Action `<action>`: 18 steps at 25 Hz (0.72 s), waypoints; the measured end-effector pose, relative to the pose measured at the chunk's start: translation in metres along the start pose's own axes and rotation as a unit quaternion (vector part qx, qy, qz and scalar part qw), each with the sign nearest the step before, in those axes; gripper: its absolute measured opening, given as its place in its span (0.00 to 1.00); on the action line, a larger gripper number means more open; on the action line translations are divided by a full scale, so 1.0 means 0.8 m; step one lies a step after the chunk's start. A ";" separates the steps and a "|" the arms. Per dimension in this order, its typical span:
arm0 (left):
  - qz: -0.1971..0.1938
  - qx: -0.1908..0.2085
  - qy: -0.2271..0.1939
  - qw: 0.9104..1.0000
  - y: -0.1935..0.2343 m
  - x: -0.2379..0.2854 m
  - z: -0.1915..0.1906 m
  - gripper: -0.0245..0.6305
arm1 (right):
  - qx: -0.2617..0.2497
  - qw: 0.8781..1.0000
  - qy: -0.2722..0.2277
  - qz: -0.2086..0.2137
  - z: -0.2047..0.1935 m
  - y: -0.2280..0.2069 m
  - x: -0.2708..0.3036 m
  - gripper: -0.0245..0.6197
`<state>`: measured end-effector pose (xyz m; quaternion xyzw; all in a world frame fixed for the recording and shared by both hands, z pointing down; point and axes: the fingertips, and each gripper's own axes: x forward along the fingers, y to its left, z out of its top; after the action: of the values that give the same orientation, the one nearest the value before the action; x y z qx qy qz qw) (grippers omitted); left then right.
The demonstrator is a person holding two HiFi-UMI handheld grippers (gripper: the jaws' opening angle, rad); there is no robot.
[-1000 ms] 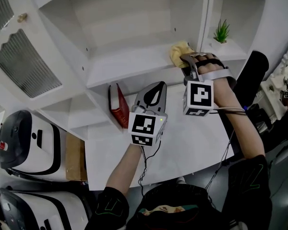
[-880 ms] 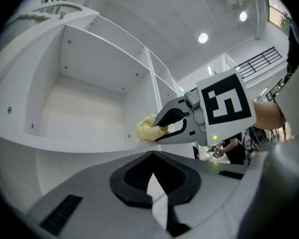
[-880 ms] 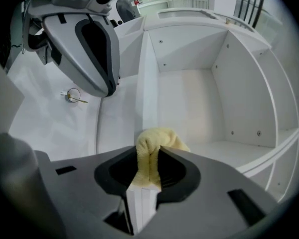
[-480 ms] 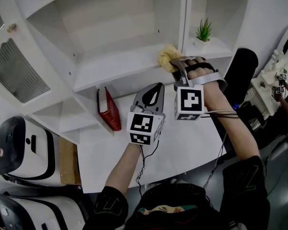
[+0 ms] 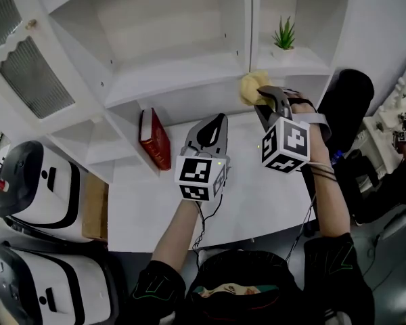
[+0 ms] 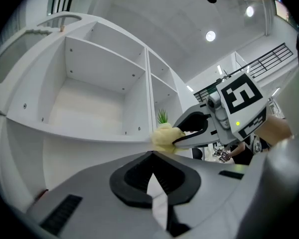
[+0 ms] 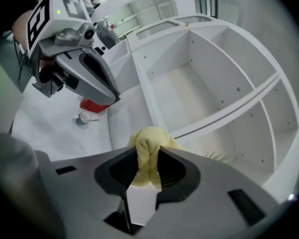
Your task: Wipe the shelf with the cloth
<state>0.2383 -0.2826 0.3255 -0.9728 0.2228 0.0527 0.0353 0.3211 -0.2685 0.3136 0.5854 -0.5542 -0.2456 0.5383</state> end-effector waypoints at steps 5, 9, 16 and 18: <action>0.042 0.004 -0.003 0.999 -0.022 -0.008 -0.014 0.04 | 0.118 0.992 -0.034 -0.006 -0.038 -0.004 -0.027 0.21; 0.063 0.033 0.000 0.997 -0.045 -0.011 -0.027 0.04 | 0.186 0.981 -0.054 -0.031 -0.068 -0.003 -0.043 0.21; 0.146 0.048 0.001 0.988 -0.047 -0.021 -0.045 0.04 | 0.311 0.944 -0.101 -0.039 -0.110 0.031 -0.064 0.21; 0.164 0.038 0.012 0.986 -0.049 -0.026 -0.061 0.04 | 0.343 0.933 -0.105 -0.036 -0.125 0.048 -0.066 0.21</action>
<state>0.2409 -0.2433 0.3777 -0.9215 0.3817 0.0380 0.0603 0.3811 -0.1773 0.3620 0.7250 -0.6365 -0.1195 0.2345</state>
